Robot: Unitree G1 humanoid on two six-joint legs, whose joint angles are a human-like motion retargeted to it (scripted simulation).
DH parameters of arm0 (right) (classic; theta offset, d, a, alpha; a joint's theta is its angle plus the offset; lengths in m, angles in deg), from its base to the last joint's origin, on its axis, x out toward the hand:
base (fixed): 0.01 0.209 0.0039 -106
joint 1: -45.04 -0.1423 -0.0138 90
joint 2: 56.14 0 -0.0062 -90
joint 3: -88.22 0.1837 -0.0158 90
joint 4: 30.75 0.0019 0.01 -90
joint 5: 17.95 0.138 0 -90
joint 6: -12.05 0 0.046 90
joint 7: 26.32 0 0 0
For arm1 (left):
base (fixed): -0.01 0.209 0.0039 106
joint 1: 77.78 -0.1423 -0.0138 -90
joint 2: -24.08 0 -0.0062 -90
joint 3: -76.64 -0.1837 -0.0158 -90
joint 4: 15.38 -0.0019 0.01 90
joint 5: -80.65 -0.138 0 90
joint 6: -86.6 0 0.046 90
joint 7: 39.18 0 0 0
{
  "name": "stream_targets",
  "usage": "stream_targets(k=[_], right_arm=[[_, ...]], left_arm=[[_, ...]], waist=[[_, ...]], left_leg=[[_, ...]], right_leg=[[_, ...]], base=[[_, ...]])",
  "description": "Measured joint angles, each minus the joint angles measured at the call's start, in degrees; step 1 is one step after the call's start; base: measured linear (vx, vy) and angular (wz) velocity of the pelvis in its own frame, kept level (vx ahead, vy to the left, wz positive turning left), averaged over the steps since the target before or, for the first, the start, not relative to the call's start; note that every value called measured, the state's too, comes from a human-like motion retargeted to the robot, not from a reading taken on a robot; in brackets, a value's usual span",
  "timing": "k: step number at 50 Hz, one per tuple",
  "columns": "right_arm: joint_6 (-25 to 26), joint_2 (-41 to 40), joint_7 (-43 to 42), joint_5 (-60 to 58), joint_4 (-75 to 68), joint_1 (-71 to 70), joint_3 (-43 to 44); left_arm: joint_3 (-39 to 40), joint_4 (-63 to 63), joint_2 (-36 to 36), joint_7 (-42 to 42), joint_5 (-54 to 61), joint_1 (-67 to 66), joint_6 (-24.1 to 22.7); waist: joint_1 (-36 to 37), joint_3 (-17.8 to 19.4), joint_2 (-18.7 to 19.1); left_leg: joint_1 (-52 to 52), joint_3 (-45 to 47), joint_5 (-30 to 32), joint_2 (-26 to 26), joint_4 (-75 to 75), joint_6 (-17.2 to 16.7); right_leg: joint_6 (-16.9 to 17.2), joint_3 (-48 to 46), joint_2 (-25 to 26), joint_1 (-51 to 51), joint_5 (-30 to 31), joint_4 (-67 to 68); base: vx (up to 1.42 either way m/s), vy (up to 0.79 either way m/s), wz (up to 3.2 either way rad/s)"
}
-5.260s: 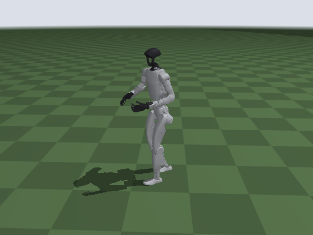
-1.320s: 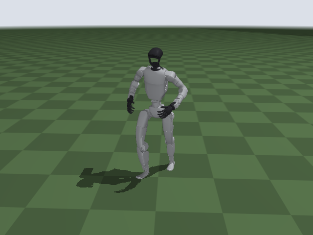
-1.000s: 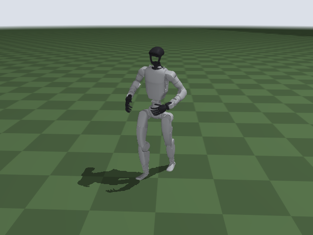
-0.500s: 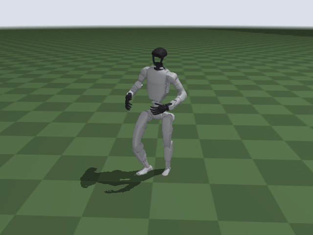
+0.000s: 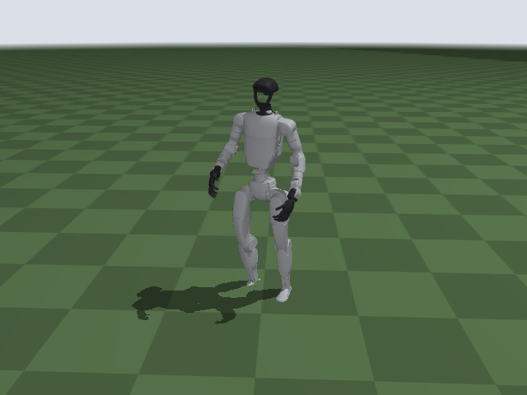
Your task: Dance
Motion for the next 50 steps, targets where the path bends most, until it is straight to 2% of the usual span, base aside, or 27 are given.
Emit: stream_targets(k=[8, 15, 22, 30, 32, 33, 35, 40, 42, 50], right_arm=[[0.3, -3.6, -1.5, -1.2, -16.3, -2.0, -1.8], [0.8, -5.9, -2.0, -1.1, -29.0, -2.4, -1.5], [1.0, -6.9, -2.5, 1.1, -36.6, -1.6, 0.1], [0.8, -7.5, -3.1, 4.1, -38.9, -0.9, 1.5], [0.3, -9.3, -4.5, 4.1, -39.0, 2.6, 0.7], [0.4, -8.3, -4.1, 4.6, -39.0, 1.1, 1.0], [0.1, -9.9, -5.0, 4.7, -39.2, 3.5, 0.5], [0.4, -8.5, -4.5, 5.7, -40.0, 0.7, 0.4], [0.0, -10.4, -5.6, 5.3, -40.5, 3.1, -0.6], [-0.4, -10.7, -6.1, 4.8, -41.4, 2.8, -2.4]], left_arm=[[-1.4, -24.6, 5.0, 3.3, -1.7, 5.8, 0.6], [-3.1, -33.9, 7.0, 3.5, -1.1, 8.3, 0.0], [-5.1, -35.0, 6.9, 3.2, -0.2, 9.3, -0.8], [-7.5, -32.6, 6.0, 3.1, 0.7, 8.9, -1.5], [-9.0, -31.7, 7.7, 4.2, 0.4, 5.2, -2.2], [-9.0, -31.4, 6.3, 3.7, 0.6, 6.6, -2.0], [-10.2, -30.7, 7.8, 4.5, 0.3, 4.2, -2.4], [-11.4, -30.3, 5.7, 3.3, 0.2, 6.3, -2.1], [-12.8, -30.3, 8.1, 4.0, -0.3, 3.4, -2.5], [-15.2, -31.4, 9.9, 2.7, -1.4, 1.0, -2.5]], waist=[[-0.6, -0.6, 2.3], [-0.7, -0.5, 3.9], [-0.3, -0.7, 5.1], [0.5, -1.3, 5.9], [0.8, -3.6, 5.9], [0.9, -3.4, 5.9], [1.1, -5.1, 5.9], [1.5, -5.2, 5.8], [1.7, -7.2, 5.7], [1.9, -12.3, 5.3]], left_leg=[[-2.5, 0.1, 0.5, 2.5, 0.2, -0.9], [-4.8, -0.9, 1.5, 4.0, 0.4, -1.8], [-7.0, -2.6, 2.8, 5.3, 0.5, -2.7], [-9.4, -4.7, 4.0, 6.6, 0.6, -3.5], [-10.4, -4.4, 6.6, 6.9, -0.8, -3.6], [-10.9, -5.2, 5.2, 6.9, 0.1, -3.7], [-12.1, -5.0, 7.7, 7.1, -1.2, -3.6], [-13.7, -7.0, 5.7, 7.4, 0.4, -4.0], [-15.1, -6.6, 8.7, 7.5, -1.2, -3.9], [-21.1, -8.2, 10.6, 7.5, -1.7, -3.9]], right_leg=[[0.2, 0.0, 3.5, 3.1, 7.1, -12.4], [0.1, -0.1, 5.0, 1.3, 8.0, -12.9], [-0.2, -0.6, 6.2, -0.6, 8.4, -13.1], [-0.6, -1.4, 7.3, -2.5, 8.6, -13.2], [-0.7, -1.5, 7.3, -3.2, 11.3, -15.3], [-0.7, -1.6, 7.5, -3.7, 9.6, -13.9], [-0.8, -1.8, 7.5, -4.7, 12.0, -15.8], [-0.9, -2.3, 8.0, -6.2, 9.2, -13.5], [-1.0, -2.5, 7.8, -7.3, 12.2, -15.8], [-1.3, -3.3, 7.8, -13.0, 12.7, -15.8]], base=[[-0.01, -0.08, -0.06], [-0.02, -0.08, 0.02], [-0.02, -0.08, 0.07], [-0.02, -0.06, 0.08], [-0.06, -0.06, 0.02], [0.00, 0.00, 0.00], [0.00, 0.00, 0.00], [0.00, 0.00, 0.00], [-0.04, -0.02, 0.02], [0.00, 0.00, 0.00]])
